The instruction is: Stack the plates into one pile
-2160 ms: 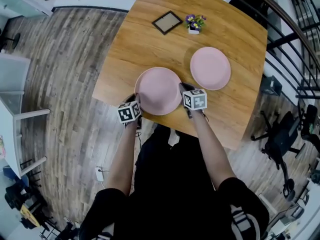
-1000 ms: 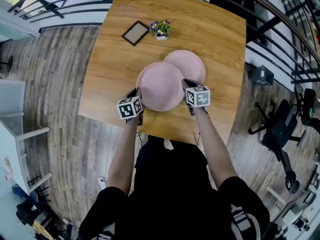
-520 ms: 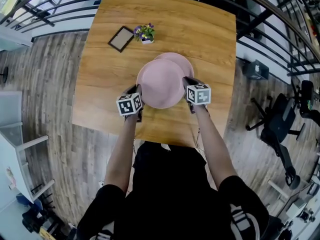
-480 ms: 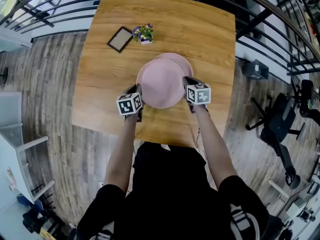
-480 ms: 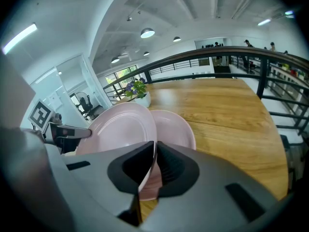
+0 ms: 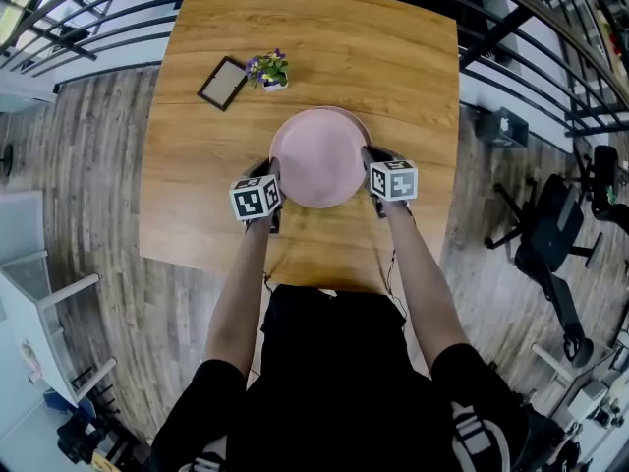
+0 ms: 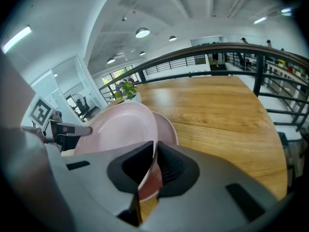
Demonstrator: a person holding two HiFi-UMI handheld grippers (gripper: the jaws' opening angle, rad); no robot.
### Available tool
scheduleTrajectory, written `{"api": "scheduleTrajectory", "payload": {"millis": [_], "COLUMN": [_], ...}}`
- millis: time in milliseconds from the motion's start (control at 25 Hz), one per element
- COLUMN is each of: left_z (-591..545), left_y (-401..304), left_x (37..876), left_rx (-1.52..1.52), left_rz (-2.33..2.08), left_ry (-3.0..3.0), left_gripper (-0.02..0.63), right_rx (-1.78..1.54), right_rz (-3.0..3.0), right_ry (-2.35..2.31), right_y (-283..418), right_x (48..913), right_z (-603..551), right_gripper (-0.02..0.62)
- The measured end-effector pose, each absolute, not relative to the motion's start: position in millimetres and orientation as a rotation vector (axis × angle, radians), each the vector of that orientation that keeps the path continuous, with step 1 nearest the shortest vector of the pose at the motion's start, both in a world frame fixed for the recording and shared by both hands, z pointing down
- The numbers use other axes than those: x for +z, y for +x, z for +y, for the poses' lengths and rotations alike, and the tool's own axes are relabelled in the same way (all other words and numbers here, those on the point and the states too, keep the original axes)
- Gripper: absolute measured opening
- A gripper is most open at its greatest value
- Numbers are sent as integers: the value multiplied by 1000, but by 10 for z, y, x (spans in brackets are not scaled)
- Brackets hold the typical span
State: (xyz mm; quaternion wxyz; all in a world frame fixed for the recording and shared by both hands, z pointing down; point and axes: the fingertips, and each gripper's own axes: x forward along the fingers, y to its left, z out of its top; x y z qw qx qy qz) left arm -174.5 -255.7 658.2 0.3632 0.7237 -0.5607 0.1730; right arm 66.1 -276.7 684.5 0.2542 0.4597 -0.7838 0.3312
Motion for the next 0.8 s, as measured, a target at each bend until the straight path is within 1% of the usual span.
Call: {"api": "scheduleTrajectory", "payload": {"millis": [520,800], "left_z": [-2760,-2795], "left_y": [-1614,-1569], "left_x": [6760,6830], "left_rx": [491,549], "left_rz": [-1411,-1422], "left_ry": [1877,1885], "left_gripper": [41,42], "right_rx": [903,840], "right_rz": [-2086,-2095], "right_ry": [1267,1269], "right_y": [792,827], "right_x": [7049,7042], "right_z": [-2856,-2882], "right_gripper": [40,48]}}
